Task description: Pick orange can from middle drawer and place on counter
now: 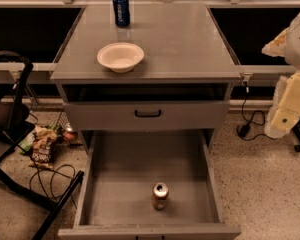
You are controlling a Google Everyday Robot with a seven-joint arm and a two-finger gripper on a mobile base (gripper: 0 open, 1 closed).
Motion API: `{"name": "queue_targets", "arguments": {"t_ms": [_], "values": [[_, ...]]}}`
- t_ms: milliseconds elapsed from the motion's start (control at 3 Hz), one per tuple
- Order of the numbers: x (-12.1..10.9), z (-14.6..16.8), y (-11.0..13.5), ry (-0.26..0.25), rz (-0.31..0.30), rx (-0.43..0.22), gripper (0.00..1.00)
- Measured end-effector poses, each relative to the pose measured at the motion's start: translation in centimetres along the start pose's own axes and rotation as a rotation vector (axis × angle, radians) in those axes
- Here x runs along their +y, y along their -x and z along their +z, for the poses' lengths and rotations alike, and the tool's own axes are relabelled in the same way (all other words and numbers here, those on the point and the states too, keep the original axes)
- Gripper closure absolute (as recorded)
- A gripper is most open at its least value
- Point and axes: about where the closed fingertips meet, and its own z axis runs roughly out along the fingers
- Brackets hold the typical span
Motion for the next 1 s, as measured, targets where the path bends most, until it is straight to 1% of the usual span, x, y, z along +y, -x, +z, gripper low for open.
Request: {"name": "queue_targets", "arguments": {"t_ms": [333,667,1000], "values": [[0.0,0.0,0.0,0.0,0.0,0.0,0.0],[0.8,2.7,-0.4,0.024,0.03,-0.074,0.0],[4.1,9.2,-1.4,0.1,0.108,-0.223,0.0]]}}
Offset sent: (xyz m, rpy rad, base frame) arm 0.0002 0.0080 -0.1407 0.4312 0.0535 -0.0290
